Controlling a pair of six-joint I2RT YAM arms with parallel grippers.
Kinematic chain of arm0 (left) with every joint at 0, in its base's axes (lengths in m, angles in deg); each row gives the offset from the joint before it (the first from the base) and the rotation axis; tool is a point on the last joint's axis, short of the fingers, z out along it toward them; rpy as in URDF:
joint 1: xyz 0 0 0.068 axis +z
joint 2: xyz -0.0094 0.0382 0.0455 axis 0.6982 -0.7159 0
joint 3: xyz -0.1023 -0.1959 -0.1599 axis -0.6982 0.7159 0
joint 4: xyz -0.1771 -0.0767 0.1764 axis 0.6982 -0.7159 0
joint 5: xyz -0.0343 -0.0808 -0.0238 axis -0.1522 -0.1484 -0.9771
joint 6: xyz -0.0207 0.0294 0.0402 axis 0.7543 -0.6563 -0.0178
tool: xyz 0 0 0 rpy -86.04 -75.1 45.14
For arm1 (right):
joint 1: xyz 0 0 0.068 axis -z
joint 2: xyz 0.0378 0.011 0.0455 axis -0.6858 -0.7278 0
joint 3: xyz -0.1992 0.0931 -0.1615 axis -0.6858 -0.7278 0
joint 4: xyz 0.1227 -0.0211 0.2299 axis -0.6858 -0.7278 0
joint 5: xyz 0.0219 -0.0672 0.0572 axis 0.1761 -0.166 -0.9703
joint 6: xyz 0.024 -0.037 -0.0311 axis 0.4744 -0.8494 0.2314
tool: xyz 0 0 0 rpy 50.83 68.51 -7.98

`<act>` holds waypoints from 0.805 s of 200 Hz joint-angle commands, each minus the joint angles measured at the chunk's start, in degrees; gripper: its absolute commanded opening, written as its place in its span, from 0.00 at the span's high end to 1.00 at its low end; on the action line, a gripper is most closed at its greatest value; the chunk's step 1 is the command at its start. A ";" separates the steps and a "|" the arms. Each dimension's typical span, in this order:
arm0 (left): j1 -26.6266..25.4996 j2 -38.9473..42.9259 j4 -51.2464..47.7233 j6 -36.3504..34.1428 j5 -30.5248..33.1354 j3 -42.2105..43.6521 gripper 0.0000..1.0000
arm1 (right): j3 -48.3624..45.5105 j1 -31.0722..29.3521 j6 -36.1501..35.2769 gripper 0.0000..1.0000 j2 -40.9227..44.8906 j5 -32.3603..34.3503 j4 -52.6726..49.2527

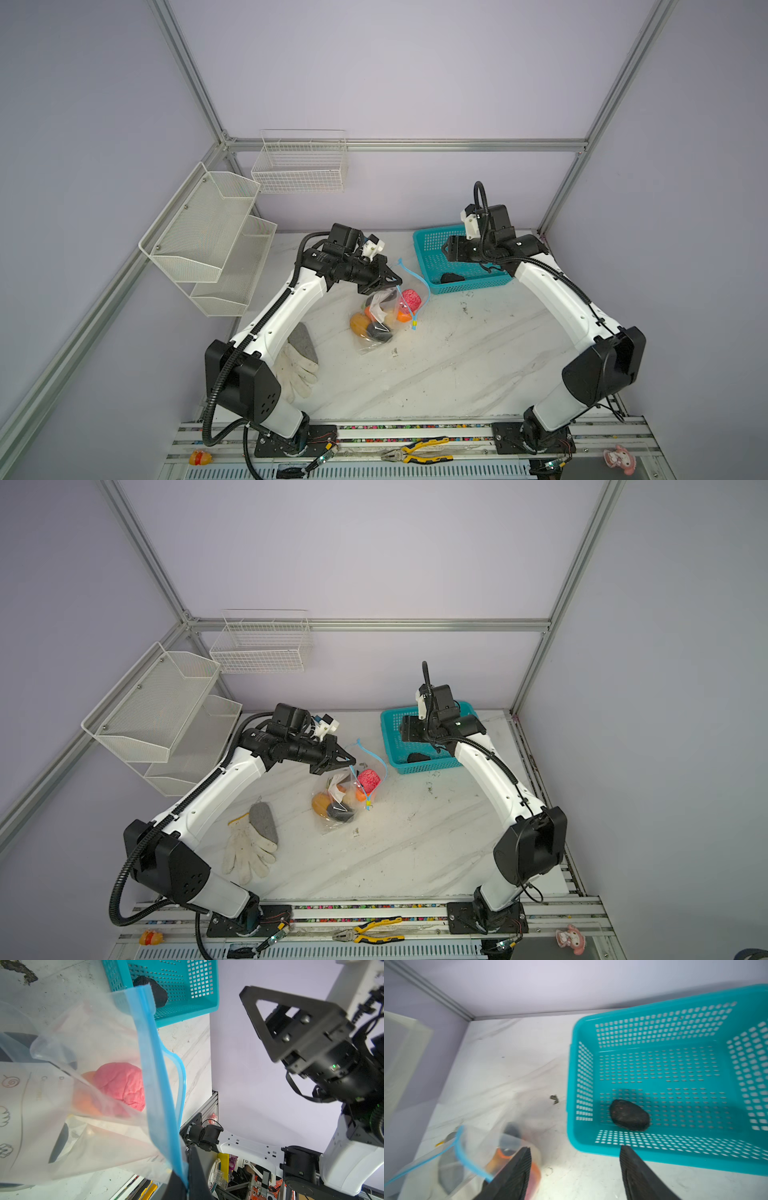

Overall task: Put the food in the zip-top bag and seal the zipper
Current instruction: 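Move the right gripper to the basket and grasp the black avocado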

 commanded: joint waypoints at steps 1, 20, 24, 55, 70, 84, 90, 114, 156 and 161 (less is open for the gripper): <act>-0.19 2.36 1.79 -1.34 -2.21 1.80 1.00 | 5.00 0.84 -3.51 0.29 -7.02 7.46 -9.92; -0.14 2.27 1.80 -1.63 -3.20 2.04 1.00 | 9.43 1.55 -3.87 0.24 -13.22 9.62 -12.01; -0.13 2.26 1.77 -1.71 -3.29 2.15 1.00 | 9.99 1.62 -3.96 0.23 -14.28 9.71 -12.23; -0.10 2.07 1.76 -2.64 -3.74 2.64 1.00 | 13.92 1.82 -3.97 0.13 -21.64 11.10 -14.25; 0.00 1.92 1.75 -3.00 -4.05 2.79 1.00 | 15.99 1.79 -4.04 0.12 -24.64 11.99 -16.56; 0.07 1.69 2.00 -3.27 -4.14 2.95 1.00 | 17.18 1.83 -4.07 0.10 -26.55 13.05 -18.33; 0.15 1.67 2.14 -3.38 -4.17 3.02 1.00 | 17.49 1.83 -4.06 0.09 -27.21 13.19 -18.35; 0.51 1.38 2.53 -3.55 -4.97 3.19 1.00 | 17.51 1.96 -4.20 0.07 -28.71 12.83 -20.80; 1.12 0.68 2.89 -4.00 -5.87 3.22 1.00 | 18.14 2.13 -4.47 0.08 -31.75 10.92 -21.14; 1.25 0.61 2.89 -4.08 -5.98 3.24 1.00 | 18.05 2.15 -4.79 0.08 -32.07 10.64 -20.84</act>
